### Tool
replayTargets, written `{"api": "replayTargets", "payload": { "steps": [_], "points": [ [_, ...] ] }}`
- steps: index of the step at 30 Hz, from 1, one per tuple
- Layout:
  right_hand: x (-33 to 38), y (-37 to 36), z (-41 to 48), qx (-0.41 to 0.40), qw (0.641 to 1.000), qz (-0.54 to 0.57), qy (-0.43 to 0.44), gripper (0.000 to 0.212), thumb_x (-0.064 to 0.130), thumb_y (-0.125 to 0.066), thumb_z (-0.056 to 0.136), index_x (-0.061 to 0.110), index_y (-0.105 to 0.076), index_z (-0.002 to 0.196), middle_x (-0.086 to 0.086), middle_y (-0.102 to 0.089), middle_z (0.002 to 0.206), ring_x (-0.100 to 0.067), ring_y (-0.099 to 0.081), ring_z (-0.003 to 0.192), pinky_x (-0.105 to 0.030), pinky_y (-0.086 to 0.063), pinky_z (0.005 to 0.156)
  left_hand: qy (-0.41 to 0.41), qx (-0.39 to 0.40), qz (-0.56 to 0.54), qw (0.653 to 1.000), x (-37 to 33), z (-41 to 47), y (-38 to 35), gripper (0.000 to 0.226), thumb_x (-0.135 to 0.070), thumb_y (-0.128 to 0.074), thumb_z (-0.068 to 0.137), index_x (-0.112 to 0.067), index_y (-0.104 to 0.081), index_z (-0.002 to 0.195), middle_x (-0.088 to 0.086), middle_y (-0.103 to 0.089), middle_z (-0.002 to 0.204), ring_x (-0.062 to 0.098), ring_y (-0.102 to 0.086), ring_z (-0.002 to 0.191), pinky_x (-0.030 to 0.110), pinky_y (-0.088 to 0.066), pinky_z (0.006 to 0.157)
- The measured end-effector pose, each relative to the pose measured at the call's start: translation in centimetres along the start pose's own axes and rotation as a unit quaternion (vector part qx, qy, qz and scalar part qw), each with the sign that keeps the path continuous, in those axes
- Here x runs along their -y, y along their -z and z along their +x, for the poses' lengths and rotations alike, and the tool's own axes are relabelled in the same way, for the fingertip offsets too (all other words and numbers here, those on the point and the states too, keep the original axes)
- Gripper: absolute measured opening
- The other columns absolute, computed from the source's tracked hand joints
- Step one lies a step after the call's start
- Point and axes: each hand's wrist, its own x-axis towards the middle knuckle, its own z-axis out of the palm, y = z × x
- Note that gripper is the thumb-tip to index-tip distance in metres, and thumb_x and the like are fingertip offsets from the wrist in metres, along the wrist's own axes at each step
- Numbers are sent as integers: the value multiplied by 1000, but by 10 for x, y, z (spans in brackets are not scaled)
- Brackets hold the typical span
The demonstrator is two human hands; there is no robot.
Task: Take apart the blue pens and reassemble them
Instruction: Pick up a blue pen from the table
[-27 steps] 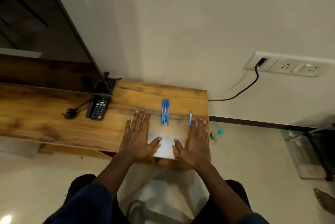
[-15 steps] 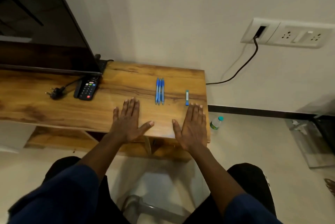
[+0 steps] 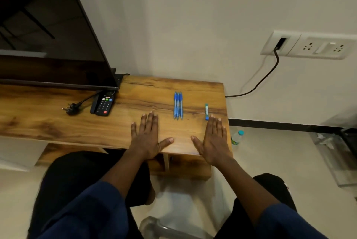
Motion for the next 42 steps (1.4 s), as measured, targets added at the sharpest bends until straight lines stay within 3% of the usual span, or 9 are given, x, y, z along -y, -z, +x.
{"api": "replayTargets", "payload": {
  "steps": [4,6,9,11,15,21,26,31,42],
  "points": [
    [5,13,2,-9,998,65,-21,114,72,-49,93,12,21,160,-9,11,172,-32,5,159,-49,-4,129,-21,-9,5,1000,3,3,-2,126,-98,-12,76,-12,24,162,8,32,170,28,27,158,63,14,124],
    [14,22,2,-95,994,58,-17,109,70,-53,89,12,4,163,-13,-13,170,-33,-19,155,-51,-21,126,-40,-30,6,999,5,5,-4,126,-98,-13,79,-10,23,162,9,31,170,27,27,158,63,14,125],
    [38,35,16,-183,981,60,22,65,41,-58,100,13,-35,155,-12,-46,145,-26,-50,128,-38,-44,105,-53,-84,9,995,5,5,-9,120,-94,-9,83,-10,19,164,9,29,171,24,25,159,61,13,126],
    [55,41,36,-153,985,83,17,42,27,-58,101,12,-56,140,-9,-58,131,-21,-59,112,-33,-51,93,-51,-110,12,993,5,4,-13,117,-93,-6,84,-11,16,165,8,27,171,23,25,159,60,13,126],
    [75,44,78,-86,986,136,-33,22,19,-67,93,6,-73,109,-10,-75,103,-21,-68,91,-42,-59,85,-54,-116,0,992,6,8,-16,115,-92,-4,86,-11,16,165,7,26,172,23,24,160,61,13,126],
    [79,53,118,-45,962,227,-146,24,29,-81,83,7,-73,81,-12,-75,81,-28,-75,81,-48,-64,75,-57,-131,0,990,7,8,-17,113,-91,-2,87,-12,17,164,7,26,172,23,25,159,61,10,126],
    [87,52,127,-18,967,202,-157,30,32,-87,79,8,-71,90,-8,-72,85,-22,-72,82,-43,-64,74,-60,-129,-4,990,7,8,-17,111,-91,-2,87,-13,17,164,6,28,171,22,28,158,60,11,126],
    [102,55,123,-29,976,151,-155,37,29,-88,77,10,-62,97,-6,-66,90,-20,-67,84,-29,-49,54,-54,-118,9,992,6,7,-15,112,-91,2,86,-13,19,164,7,28,171,22,28,158,60,10,126],
    [83,58,113,-34,948,271,-161,19,24,-85,82,8,-74,83,-7,-73,76,-20,-74,74,-38,-61,70,-48,-117,-11,992,5,8,-12,113,-92,-7,87,-14,15,165,4,26,172,22,27,159,58,14,127]
  ]
}}
